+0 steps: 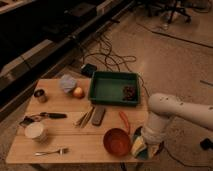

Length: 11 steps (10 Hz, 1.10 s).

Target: Wipe purple bowl with sponge

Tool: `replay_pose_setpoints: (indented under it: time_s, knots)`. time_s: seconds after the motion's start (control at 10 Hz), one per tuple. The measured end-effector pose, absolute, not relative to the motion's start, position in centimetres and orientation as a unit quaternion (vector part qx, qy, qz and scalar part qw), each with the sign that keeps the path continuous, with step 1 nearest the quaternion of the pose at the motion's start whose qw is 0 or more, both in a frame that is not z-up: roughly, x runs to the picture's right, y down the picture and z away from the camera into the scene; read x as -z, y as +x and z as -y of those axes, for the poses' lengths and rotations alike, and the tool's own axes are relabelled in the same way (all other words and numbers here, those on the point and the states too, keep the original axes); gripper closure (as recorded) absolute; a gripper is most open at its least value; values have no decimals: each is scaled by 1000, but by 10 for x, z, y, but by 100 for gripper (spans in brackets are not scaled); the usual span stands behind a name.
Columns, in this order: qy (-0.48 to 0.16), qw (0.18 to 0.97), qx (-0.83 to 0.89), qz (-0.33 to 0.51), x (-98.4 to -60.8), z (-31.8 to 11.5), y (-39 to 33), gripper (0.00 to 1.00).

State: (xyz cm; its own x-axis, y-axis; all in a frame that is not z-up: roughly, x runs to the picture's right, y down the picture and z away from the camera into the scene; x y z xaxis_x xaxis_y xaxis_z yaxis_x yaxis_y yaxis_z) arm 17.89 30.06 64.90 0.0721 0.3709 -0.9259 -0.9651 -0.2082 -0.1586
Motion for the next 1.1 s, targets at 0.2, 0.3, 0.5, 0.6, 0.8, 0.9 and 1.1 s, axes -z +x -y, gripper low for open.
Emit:
replay_pose_setpoints:
  time_s: [0.2,0.3,0.5,0.6,0.8,0.9,1.1]
  knots:
    - [-481,547,-613,-307,-644,-306,186,100]
    - [-476,543,-619,-307,-643,-307,194,100]
    - [-469,537,-629,-309,-644,-305,205,100]
    - [-467,535,-632,-309,-646,-303,208,100]
    - [-464,531,-638,-311,-647,-301,216,100]
    - [-462,527,-641,-313,-648,-300,220,100]
    - [-459,518,-648,-317,-651,-298,229,100]
